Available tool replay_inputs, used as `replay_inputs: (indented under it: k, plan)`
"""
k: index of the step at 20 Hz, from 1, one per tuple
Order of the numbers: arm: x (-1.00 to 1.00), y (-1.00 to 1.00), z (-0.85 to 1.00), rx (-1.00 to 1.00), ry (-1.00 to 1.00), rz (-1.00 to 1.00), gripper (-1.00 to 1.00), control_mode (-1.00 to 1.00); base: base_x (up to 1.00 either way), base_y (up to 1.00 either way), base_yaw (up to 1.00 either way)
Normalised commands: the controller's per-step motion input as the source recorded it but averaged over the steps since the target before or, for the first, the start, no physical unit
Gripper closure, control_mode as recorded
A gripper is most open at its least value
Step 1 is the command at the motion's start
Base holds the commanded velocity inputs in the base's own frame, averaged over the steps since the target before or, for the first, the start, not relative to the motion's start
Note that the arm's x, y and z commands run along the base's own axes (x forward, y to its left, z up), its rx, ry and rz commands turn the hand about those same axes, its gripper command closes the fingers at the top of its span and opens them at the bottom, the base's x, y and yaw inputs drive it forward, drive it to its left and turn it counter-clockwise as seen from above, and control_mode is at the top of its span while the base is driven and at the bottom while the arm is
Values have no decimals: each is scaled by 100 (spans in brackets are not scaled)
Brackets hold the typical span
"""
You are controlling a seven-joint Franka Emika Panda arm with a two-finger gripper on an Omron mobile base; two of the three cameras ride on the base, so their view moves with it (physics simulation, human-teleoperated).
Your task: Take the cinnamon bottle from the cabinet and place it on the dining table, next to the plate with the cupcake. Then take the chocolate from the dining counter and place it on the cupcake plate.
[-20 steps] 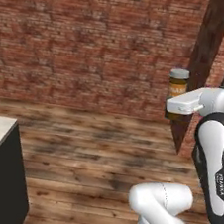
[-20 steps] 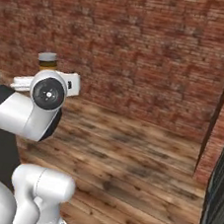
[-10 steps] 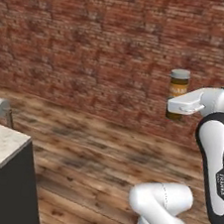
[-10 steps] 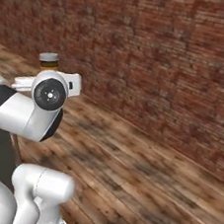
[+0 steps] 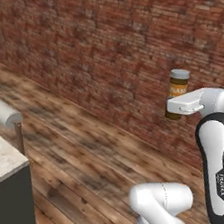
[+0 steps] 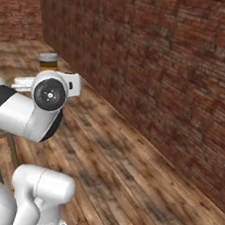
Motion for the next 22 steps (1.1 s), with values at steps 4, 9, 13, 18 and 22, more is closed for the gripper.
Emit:
replay_inputs:
  k: [4, 9, 13, 18, 22]
  plan:
    - [0, 0, 0, 0, 0, 0, 100, 100, 100, -37, 38]
    - [0, 0, 0, 0, 0, 0, 100, 100, 100, -50, 25]
    - [0, 0, 0, 0, 0, 0, 100, 100, 100, -43, 25]
    - [0, 0, 0, 0, 0, 0, 100, 100, 100, -25, 37]
    - [0, 0, 0, 0, 0, 0, 100, 100, 100, -13, 43]
